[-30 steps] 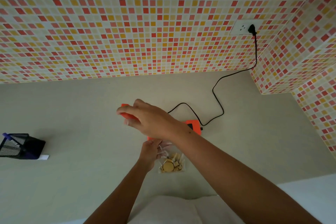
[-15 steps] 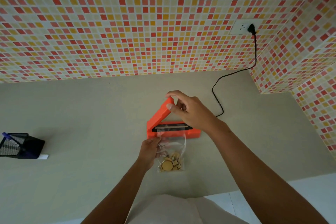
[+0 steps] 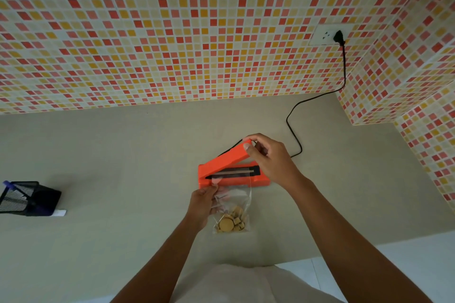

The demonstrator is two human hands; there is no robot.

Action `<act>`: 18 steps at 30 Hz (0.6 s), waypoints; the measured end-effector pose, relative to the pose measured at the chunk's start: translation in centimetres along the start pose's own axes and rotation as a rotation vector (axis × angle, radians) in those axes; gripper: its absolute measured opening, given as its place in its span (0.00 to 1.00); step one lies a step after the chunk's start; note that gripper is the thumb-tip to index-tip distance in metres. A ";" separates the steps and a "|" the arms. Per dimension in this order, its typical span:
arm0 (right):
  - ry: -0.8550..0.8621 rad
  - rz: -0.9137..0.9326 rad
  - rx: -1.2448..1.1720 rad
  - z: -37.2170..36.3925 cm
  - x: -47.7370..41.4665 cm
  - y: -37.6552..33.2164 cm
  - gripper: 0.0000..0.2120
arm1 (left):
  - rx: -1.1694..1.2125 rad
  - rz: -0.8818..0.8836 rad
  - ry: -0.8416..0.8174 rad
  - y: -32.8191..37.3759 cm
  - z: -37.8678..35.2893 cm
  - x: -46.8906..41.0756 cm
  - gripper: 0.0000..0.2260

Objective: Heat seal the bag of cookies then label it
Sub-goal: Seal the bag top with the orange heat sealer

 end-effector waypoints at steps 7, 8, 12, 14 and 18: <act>0.040 -0.040 -0.018 0.2 0.3 1.2 0.07 | -0.001 0.016 0.021 -0.4 0.1 -0.3 0.12; 0.043 -0.048 -0.020 0.2 0.3 1.3 0.07 | -0.001 0.016 0.022 -0.4 0.1 -0.4 0.12; 0.045 -0.051 -0.023 0.2 0.3 1.5 0.07 | -0.005 0.009 0.006 -0.5 0.1 -0.6 0.13; 0.046 -0.048 -0.029 0.2 0.3 1.5 0.07 | -0.007 0.007 0.006 -0.5 0.1 -0.7 0.13; 0.053 -0.049 -0.039 0.1 0.3 1.7 0.06 | -0.020 0.003 0.007 -0.6 0.1 -0.8 0.13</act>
Point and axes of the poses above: each hand's wrist, its own x-axis away from the middle knuckle, its own z-axis out of the back of the hand, y = z × x, the point moved 2 cm from there along -x, towards the middle knuckle, and after that the axes turned 9 degrees about z, right-handed, at the moved point
